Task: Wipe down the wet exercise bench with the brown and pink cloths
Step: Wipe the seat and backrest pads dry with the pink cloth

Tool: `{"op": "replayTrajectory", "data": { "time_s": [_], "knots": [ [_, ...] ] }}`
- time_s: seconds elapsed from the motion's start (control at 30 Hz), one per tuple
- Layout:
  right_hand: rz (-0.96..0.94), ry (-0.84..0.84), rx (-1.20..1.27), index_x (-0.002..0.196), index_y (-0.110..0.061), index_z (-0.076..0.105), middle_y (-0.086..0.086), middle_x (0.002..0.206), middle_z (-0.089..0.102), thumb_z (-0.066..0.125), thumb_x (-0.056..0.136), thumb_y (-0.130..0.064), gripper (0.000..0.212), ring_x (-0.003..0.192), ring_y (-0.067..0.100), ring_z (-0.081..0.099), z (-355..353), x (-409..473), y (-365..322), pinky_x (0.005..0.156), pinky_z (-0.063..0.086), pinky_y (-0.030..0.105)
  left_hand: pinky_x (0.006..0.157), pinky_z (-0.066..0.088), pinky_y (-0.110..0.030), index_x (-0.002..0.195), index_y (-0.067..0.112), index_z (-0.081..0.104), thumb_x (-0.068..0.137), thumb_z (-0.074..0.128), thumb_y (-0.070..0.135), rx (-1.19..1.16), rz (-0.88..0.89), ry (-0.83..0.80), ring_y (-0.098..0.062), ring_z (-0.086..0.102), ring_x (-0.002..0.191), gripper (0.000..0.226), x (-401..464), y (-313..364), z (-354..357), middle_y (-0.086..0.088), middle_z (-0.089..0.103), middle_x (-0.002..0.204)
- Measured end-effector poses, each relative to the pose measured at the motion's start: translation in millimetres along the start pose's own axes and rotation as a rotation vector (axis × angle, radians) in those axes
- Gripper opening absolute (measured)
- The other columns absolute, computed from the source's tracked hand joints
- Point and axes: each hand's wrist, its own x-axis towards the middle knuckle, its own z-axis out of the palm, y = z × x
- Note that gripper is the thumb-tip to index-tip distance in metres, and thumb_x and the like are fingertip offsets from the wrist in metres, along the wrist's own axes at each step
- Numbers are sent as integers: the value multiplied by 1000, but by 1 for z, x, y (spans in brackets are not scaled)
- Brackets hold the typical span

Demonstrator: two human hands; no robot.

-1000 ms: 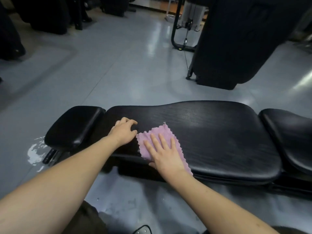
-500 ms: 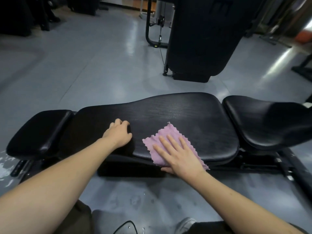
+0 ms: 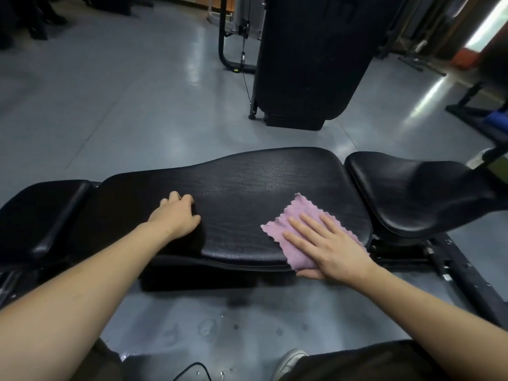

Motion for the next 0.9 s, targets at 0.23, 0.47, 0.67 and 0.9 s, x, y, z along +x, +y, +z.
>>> {"op": "replayTrajectory", "data": {
  "time_s": [0.23,0.47,0.67,0.9],
  "knots": [
    [166,-6,117,154,-20,42,7,163,32,38,85,-86,95,150,35,30,3,-36,38,113,29,64,92,48,-49,134,10,40,99,50,38,-1,-49,36,-38,33,126,46,11,17,4,-12,31,138],
    [417,11,299,157,-32,33,-5,168,20,22,88,-86,88,155,27,14,8,-32,33,121,10,59,92,45,-49,134,11,40,98,49,39,41,-50,89,-39,36,124,46,17,22,6,-14,34,136],
    [710,-15,380,160,-37,22,-7,170,6,15,83,-80,88,157,22,0,0,-14,26,123,2,54,90,45,-48,134,12,41,98,47,40,51,-37,115,-38,37,123,46,14,22,8,-14,35,135],
    [899,-118,398,158,-38,16,-5,170,-1,33,89,-76,81,155,19,-6,-2,5,39,110,32,54,92,46,-48,131,12,41,99,46,39,43,-38,114,-37,37,121,42,13,24,8,-13,35,133]
  ]
}}
